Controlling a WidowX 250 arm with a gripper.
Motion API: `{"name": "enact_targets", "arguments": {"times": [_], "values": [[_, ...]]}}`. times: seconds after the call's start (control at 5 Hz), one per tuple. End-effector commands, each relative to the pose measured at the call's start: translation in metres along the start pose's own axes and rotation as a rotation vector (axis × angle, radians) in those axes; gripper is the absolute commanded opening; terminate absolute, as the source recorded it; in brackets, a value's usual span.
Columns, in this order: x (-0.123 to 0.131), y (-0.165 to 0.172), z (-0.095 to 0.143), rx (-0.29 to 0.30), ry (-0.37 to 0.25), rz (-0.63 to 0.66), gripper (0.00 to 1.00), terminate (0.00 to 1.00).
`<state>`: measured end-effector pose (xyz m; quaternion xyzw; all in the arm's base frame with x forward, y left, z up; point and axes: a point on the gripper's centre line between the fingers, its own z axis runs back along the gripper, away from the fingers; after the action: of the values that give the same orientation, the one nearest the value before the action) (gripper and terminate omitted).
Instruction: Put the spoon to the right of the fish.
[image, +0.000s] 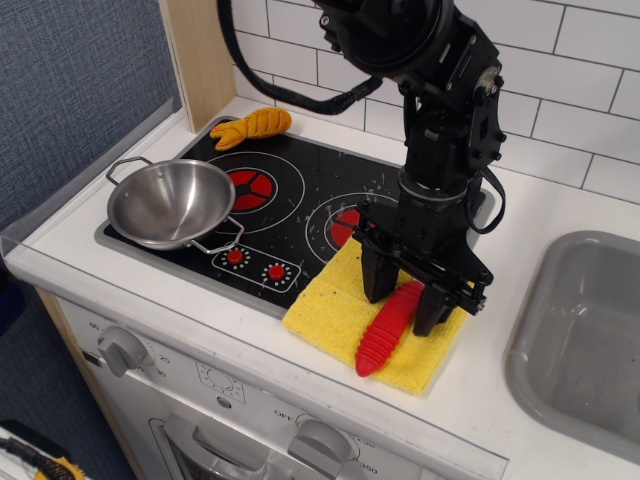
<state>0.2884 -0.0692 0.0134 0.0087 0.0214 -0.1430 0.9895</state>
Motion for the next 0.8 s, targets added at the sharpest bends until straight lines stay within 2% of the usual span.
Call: {"name": "enact_targets", "arguments": {"times": [0.0, 0.2, 0.4, 0.6], "values": [[0.003, 0.007, 0.008, -0.005, -0.029, 0.016, 0.0, 0.0], [0.002, 0.007, 0.012, -0.008, -0.036, 0.012, 0.0, 0.0], [-0.004, 0.024, 0.055, 0.005, -0.133, 0.08, 0.0, 0.0], [-0.003, 0.053, 0.08, 0.002, -0.197, 0.169, 0.0, 0.0]]}}
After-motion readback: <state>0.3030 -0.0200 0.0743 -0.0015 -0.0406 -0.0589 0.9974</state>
